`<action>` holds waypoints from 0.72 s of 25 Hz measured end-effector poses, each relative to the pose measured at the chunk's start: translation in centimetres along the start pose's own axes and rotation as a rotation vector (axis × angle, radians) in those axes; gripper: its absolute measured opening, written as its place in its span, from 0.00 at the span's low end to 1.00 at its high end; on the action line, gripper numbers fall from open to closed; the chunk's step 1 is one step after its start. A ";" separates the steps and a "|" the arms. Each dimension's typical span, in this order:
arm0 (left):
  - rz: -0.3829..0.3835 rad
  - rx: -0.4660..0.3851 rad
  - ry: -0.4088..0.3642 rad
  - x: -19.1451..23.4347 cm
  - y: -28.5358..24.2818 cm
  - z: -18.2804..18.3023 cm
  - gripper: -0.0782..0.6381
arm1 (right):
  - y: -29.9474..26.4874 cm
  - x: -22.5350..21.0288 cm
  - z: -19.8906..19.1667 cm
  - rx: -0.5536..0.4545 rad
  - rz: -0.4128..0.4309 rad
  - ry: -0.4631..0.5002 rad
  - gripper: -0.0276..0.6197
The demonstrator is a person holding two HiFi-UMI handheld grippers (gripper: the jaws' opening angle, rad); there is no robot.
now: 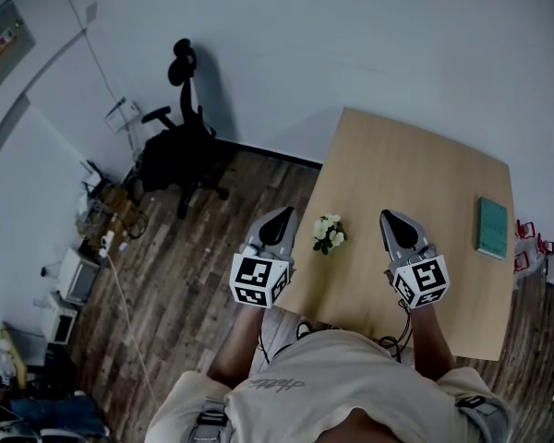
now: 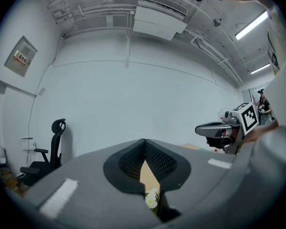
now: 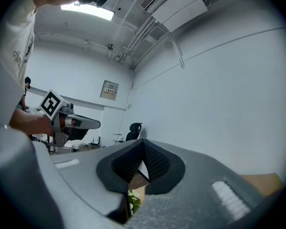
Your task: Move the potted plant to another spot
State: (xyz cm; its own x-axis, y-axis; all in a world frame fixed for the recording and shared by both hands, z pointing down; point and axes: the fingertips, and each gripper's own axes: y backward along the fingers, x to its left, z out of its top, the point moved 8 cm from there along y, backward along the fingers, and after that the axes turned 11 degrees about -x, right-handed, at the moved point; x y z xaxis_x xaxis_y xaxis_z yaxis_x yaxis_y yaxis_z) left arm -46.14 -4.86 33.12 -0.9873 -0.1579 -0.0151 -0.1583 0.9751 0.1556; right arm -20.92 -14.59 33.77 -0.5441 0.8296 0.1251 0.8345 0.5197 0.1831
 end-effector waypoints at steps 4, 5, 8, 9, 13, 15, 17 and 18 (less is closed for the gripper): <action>-0.008 0.010 0.004 -0.3 -0.1 -0.5 0.13 | 0.3 0.2 -0.6 0.011 0.004 -0.011 0.05; -0.010 0.015 0.006 -0.4 -0.1 -0.7 0.13 | 0.3 0.3 -0.7 0.014 0.004 -0.014 0.05; -0.011 0.022 0.019 -0.7 -0.1 -1.2 0.13 | 0.6 0.3 -1.0 0.024 0.010 -0.016 0.05; -0.009 0.020 0.024 -0.7 -0.1 -1.3 0.13 | 0.7 0.2 -1.0 0.026 0.012 -0.015 0.05; 0.006 0.022 0.027 -0.6 0.0 -1.6 0.13 | 0.9 -0.1 -1.5 0.022 0.002 -0.033 0.05; 0.009 0.028 0.027 -0.4 0.2 -1.7 0.13 | 1.1 -0.1 -1.9 0.023 -0.007 -0.063 0.05; 0.011 0.042 0.029 -0.2 0.4 -1.9 0.13 | 1.3 0.0 -2.2 0.027 -0.011 -0.086 0.05; 0.012 0.049 0.030 -0.2 0.6 -2.0 0.13 | 1.4 0.1 -2.3 0.029 -0.011 -0.089 0.05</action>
State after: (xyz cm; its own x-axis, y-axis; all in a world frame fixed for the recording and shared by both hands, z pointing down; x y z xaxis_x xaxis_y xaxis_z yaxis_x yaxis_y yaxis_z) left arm -46.02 -4.60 35.21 -0.9885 -0.1500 0.0163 -0.1474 0.9833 0.1069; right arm -20.01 -14.30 36.25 -0.5442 0.8382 0.0355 0.8315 0.5332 0.1558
